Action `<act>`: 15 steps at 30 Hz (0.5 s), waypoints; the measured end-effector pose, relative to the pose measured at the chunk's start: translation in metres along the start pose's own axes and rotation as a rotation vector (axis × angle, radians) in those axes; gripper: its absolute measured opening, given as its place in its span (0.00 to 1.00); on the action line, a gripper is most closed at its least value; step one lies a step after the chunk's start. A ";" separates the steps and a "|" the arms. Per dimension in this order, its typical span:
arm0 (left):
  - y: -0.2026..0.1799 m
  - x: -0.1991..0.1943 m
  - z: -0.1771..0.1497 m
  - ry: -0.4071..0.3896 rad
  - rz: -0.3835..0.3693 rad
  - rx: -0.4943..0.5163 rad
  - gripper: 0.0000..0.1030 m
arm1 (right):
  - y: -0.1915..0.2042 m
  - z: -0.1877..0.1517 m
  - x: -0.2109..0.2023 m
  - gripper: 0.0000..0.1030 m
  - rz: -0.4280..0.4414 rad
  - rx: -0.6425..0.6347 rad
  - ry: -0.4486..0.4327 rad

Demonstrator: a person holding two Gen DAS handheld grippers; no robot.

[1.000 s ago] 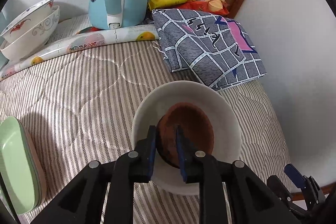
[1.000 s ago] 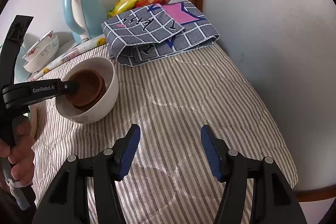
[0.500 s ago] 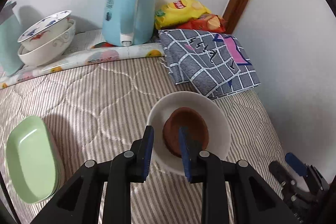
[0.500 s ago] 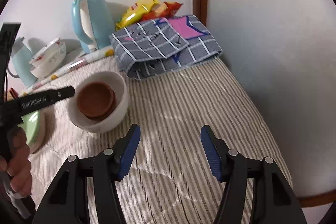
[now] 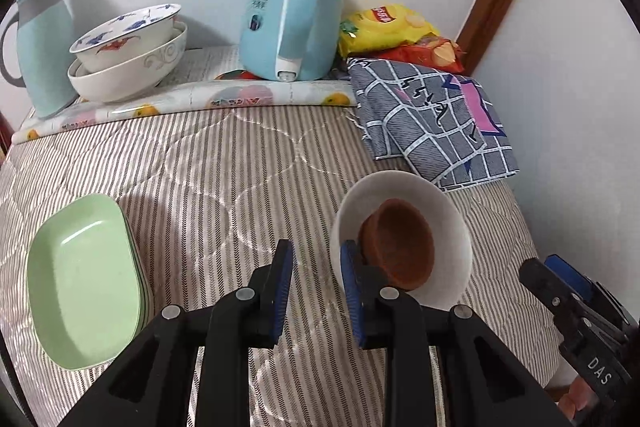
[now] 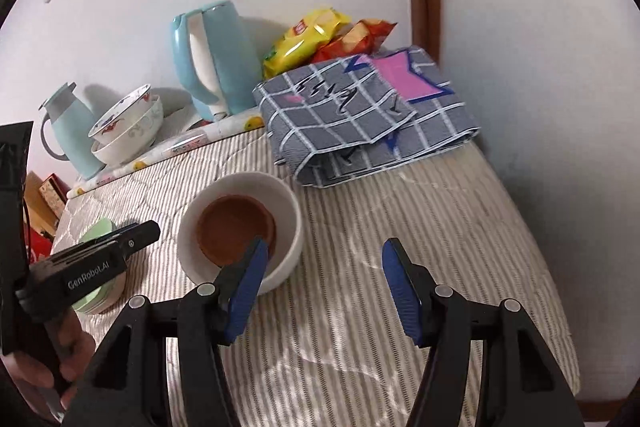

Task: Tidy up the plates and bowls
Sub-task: 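Open the left tool to release the large brown bowl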

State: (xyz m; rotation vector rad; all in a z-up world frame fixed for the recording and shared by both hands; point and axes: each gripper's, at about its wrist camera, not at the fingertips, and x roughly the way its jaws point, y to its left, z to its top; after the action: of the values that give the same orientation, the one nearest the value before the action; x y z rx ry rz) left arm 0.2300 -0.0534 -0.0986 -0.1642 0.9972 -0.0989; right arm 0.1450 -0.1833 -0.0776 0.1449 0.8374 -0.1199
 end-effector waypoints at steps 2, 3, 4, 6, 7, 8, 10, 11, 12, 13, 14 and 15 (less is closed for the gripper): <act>0.003 0.004 0.001 0.008 0.000 -0.015 0.23 | 0.005 0.003 0.009 0.57 -0.010 -0.020 0.012; 0.004 0.006 0.002 0.013 -0.015 -0.019 0.23 | 0.007 0.003 0.011 0.58 -0.016 -0.029 0.015; 0.005 0.009 0.003 0.019 -0.031 -0.022 0.23 | 0.009 0.004 0.015 0.58 -0.023 -0.040 0.020; 0.005 0.014 0.005 0.024 -0.045 -0.025 0.23 | 0.013 0.006 0.024 0.57 -0.036 -0.060 0.036; 0.004 0.016 0.006 0.025 -0.048 -0.021 0.23 | 0.014 0.007 0.029 0.57 -0.042 -0.064 0.044; 0.003 0.019 0.007 0.029 -0.053 -0.013 0.23 | 0.014 0.008 0.034 0.56 -0.043 -0.063 0.050; 0.001 0.024 0.009 0.042 -0.057 -0.006 0.23 | 0.013 0.010 0.042 0.51 -0.043 -0.062 0.062; 0.001 0.028 0.011 0.049 -0.058 -0.006 0.23 | 0.013 0.012 0.048 0.49 -0.048 -0.062 0.071; 0.000 0.031 0.012 0.057 -0.054 -0.006 0.23 | 0.013 0.013 0.052 0.48 -0.054 -0.060 0.077; 0.000 0.034 0.012 0.063 -0.052 -0.007 0.23 | 0.013 0.014 0.056 0.48 -0.060 -0.058 0.083; 0.000 0.038 0.013 0.069 -0.051 -0.008 0.23 | 0.013 0.015 0.061 0.47 -0.062 -0.056 0.091; 0.000 0.041 0.013 0.076 -0.051 -0.009 0.23 | 0.013 0.016 0.064 0.45 -0.063 -0.055 0.097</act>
State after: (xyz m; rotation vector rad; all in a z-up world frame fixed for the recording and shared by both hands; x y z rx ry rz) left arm 0.2634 -0.0582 -0.1257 -0.1953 1.0699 -0.1481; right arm 0.2007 -0.1760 -0.1137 0.0728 0.9411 -0.1494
